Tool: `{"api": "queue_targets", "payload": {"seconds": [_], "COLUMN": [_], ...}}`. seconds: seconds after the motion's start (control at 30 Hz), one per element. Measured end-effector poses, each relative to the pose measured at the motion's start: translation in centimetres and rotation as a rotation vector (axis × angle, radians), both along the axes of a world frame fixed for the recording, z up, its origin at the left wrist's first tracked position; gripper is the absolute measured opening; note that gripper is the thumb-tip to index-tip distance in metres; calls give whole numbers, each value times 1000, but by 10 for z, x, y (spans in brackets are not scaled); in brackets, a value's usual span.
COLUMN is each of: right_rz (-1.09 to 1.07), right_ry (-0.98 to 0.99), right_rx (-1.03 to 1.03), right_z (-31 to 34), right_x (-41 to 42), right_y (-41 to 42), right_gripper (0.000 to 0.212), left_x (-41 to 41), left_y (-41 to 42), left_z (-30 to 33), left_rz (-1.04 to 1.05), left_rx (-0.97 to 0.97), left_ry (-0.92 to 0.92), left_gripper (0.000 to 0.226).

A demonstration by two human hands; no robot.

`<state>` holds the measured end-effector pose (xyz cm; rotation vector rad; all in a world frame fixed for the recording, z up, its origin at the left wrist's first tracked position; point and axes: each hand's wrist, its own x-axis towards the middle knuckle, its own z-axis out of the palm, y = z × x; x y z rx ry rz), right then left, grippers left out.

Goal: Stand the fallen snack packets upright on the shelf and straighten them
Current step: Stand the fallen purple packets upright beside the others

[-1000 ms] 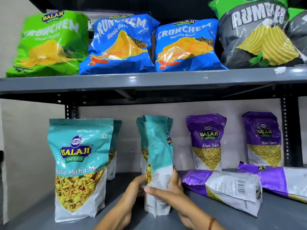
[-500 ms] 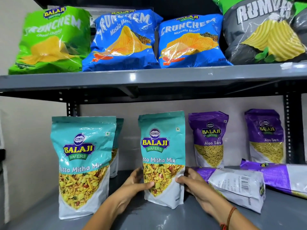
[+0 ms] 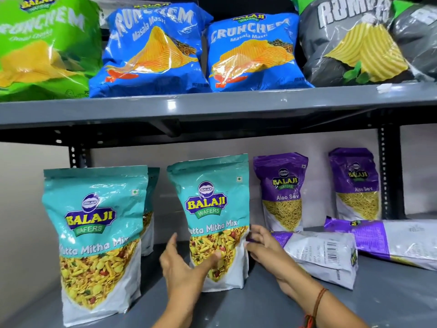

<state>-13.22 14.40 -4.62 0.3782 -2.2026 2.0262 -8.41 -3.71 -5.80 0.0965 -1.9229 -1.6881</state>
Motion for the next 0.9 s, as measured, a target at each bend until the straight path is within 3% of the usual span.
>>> {"api": "queue_targets", "payload": {"seconds": [0.07,0.13,0.2,0.27,0.33,0.47,0.53,0.63,0.77,0.9], "right_rz": [-80,-186,-273,-350,-360,-190,-112,78,274,298], "right_ry": [162,297,361,360,278,-12,-145,-245,-409,-346], "right_rx": [31,56,97,171,289,579,776,885,776,641], "right_z": [20,44,67,81,86,73,62,52,48,40], "right_x": [17,25,27,22,10,-19,-33,-60,-81,-85], "right_y": [15,39,69,100,131,170,181,190,203,207], "right_gripper": [41,35,24,16,11,13,25,50,38,30], "left_x": [20,35,40,41,40,27,19,11,-6,-16], "left_y": [31,65,98,123,136,163,180,202,228,239], "left_z": [8,14,16,16,12,21,22,26,16,7], "left_rz": [90,-17,-194,-376,-541,-598,-561,-506,-424,-384], "left_rx": [60,156,295,494,646,699,729,801,821,850], "left_ry": [183,233,167,-14,-185,-509,-603,-587,-465,-364], "left_gripper": [108,101,92,96,95,26,11,10,9,18]}}
